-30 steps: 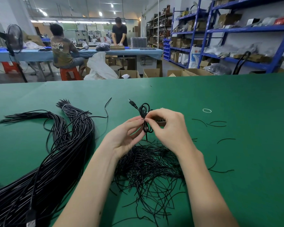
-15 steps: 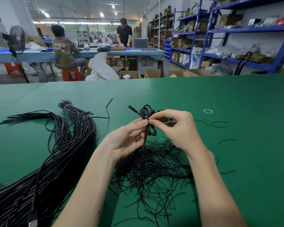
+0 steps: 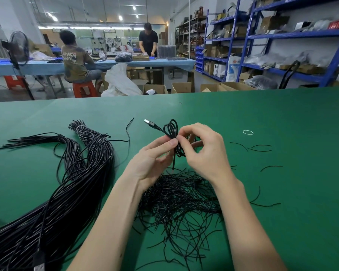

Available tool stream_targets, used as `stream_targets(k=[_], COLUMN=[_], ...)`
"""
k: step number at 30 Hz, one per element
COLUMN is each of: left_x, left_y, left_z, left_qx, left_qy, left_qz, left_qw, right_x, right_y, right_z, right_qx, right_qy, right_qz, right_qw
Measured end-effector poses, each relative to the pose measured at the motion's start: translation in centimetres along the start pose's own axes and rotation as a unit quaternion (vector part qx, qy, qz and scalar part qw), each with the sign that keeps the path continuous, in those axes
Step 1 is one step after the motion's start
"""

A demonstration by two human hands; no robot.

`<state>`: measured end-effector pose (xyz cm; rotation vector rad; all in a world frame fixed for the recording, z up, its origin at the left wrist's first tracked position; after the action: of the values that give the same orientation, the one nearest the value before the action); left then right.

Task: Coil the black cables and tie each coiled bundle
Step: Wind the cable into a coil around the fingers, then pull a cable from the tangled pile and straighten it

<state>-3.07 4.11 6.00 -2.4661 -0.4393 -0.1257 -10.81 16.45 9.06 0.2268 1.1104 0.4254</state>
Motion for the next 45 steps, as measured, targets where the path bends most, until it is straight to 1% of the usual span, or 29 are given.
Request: stream_targets(k=[2, 4, 8, 10, 13, 15, 16, 18, 20, 21, 22, 23, 24, 25, 26, 27, 28, 29, 30, 31, 33, 39, 41, 42, 43, 44, 45], left_x=[0.0, 0.0, 0.0, 0.0, 0.0, 0.2, 0.3, 0.5, 0.7, 0.8, 0.8, 0.7, 0.6, 0.4, 0.3, 0.1, -0.1, -0.3, -0.5, -0.7, -0.8, -1.1, -1.1, -1.1, -1.1, -1.1, -1.2], left_y=[0.1, 0.4, 0.4, 0.4, 0.5, 0.6, 0.7, 0.7, 0.6, 0.5, 0.5, 0.5, 0.7, 1.0, 1.4, 1.8, 2.1, 2.4, 2.7, 2.8, 2.9, 3.8, 3.7, 3.6, 3.5, 3.4, 3.4], left_z=[-0.5, -0.8, -0.5, -0.5, -0.7, -1.1, -1.4, -2.1, -2.5, -2.6, -2.5, -2.4, -2.3, -2.1, -1.9, -1.7, -1.5, -1.2, -0.8, -0.5, -0.1, 0.6, 0.8, 1.0, 1.1, 1.2, 1.5], left_qx=[-0.056, -0.088, -0.055, -0.061, -0.1, -0.159, -0.194, -0.276, -0.384, -0.439, -0.477, -0.492, -0.485, -0.459, -0.424, -0.388, -0.358, -0.331, -0.307, -0.287, -0.263, -0.213, -0.196, -0.197, -0.203, -0.208, -0.209], left_qy=[-0.048, -0.067, -0.016, -0.02, -0.06, -0.114, -0.148, -0.212, -0.267, -0.289, -0.303, -0.303, -0.288, -0.26, -0.226, -0.195, -0.166, -0.137, -0.112, -0.091, -0.063, -0.027, -0.023, -0.026, -0.03, -0.035, -0.039], left_qz=[-0.018, -0.029, 0.029, 0.037, 0.013, -0.013, -0.025, -0.037, -0.044, -0.047, -0.049, -0.046, -0.04, -0.033, -0.029, -0.03, -0.035, -0.037, -0.035, -0.029, -0.017, -0.024, -0.006, 0.004, 0.013, 0.02, 0.025], left_qw=[0.997, 0.993, 0.998, 0.997, 0.993, 0.981, 0.97, 0.937, 0.883, 0.85, 0.824, 0.815, 0.825, 0.849, 0.877, 0.9, 0.918, 0.933, 0.945, 0.953, 0.963, 0.976, 0.98, 0.98, 0.979, 0.977, 0.977], right_x=[0.1, 0.1, 0.1, 0.1, 0.1, 0.0, -0.1, 0.1, 0.5, 0.9, 1.5, 2.0, 2.3, 2.5, 2.5, 2.4, 2.2, 2.0, 1.8, 1.6, 1.7, 1.9, 2.0, 2.1, 2.4, 2.8, 3.2], right_y=[-0.2, -0.3, -0.5, -0.6, -0.8, -0.8, -0.7, -0.7, -0.9, -1.1, -1.4, -1.8, -2.1, -2.3, -2.2, -1.9, -1.4, -0.9, -0.5, -0.3, -0.5, -0.6, -0.8, -1.1, -1.6, -2.1, -2.7], right_z=[-0.2, -0.2, 0.0, -0.1, -0.3, -0.6, -0.8, -1.3, -1.9, -2.3, -2.8, -3.0, -3.1, -3.1, -3.0, -3.0, -2.9, -2.9, -2.8, -2.6, -2.4, -2.7, -2.8, -3.0, -3.3, -3.6, -3.9], right_qx=[0.002, -0.024, -0.059, -0.058, -0.069, -0.067, -0.073, -0.125, -0.167, -0.184, -0.217, -0.266, -0.321, -0.361, -0.373, -0.355, -0.313, -0.258, -0.212, -0.186, -0.171, -0.143, -0.164, -0.195, -0.229, -0.266, -0.308], right_qy=[-0.029, -0.048, -0.046, -0.063, -0.115, -0.154, -0.181, -0.251, -0.337, -0.385, -0.432, -0.471, -0.495, -0.499, -0.485, -0.46, -0.424, -0.38, -0.334, -0.294, -0.256, -0.211, -0.225, -0.255, -0.302, -0.361, -0.424], right_qz=[-0.008, -0.009, 0.014, 0.029, 0.037, 0.041, 0.046, 0.061, 0.079, 0.086, 0.092, 0.098, 0.098, 0.097, 0.101, 0.109, 0.117, 0.123, 0.127, 0.131, 0.129, 0.123, 0.097, 0.084, 0.076, 0.071, 0.062], right_qw=[1.0, 0.998, 0.997, 0.996, 0.99, 0.985, 0.98, 0.958, 0.923, 0.9, 0.871, 0.835, 0.801, 0.782, 0.784, 0.807, 0.842, 0.88, 0.91, 0.928, 0.943, 0.959, 0.955, 0.943, 0.922, 0.891, 0.849])
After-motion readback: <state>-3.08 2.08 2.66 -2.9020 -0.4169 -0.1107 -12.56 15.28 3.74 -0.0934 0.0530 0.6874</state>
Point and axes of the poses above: each hand's wrist, its own x-axis away from the middle knuckle, its own y-axis out of the back of the hand, z = x × y, the point moved 4 cm from there along -x, towards the middle knuckle, and after that the axes turned 8 degrees about y, right-handed, at the moved point
